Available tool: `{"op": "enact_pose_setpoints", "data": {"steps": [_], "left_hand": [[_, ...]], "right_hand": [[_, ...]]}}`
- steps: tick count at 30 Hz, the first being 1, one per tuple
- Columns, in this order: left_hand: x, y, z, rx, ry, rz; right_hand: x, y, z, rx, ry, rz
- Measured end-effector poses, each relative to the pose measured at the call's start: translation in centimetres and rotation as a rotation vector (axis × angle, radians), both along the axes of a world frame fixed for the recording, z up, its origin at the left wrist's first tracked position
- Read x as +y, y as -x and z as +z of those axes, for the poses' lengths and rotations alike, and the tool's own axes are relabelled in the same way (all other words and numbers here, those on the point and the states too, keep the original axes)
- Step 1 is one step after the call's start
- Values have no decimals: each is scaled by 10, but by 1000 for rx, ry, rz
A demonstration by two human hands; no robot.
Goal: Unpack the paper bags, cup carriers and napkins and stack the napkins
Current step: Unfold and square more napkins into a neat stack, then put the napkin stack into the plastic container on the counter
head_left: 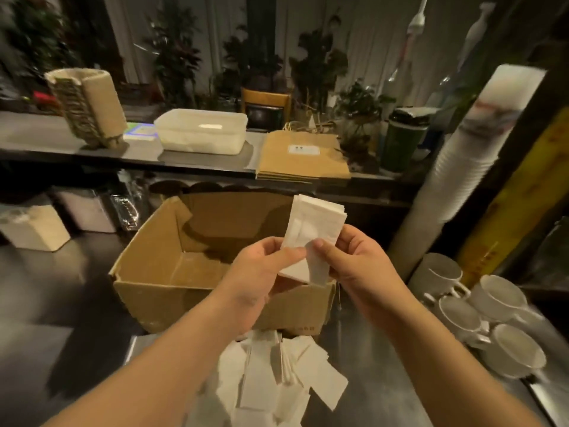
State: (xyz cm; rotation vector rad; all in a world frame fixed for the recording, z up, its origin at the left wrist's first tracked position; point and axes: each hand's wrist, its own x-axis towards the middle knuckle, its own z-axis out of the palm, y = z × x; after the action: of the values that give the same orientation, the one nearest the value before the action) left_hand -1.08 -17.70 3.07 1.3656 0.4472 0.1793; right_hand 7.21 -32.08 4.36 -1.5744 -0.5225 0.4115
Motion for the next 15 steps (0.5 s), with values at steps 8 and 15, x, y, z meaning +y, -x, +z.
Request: {"op": "enact_pose_setpoints", "data": {"steps": [8, 15], "left_hand": [[49, -20, 72, -7, -80, 80], [130, -34, 114, -21, -161, 70]], "right_hand": [[53, -31, 70, 15, -27, 15], [130, -51, 113, 111, -43, 26]]}}
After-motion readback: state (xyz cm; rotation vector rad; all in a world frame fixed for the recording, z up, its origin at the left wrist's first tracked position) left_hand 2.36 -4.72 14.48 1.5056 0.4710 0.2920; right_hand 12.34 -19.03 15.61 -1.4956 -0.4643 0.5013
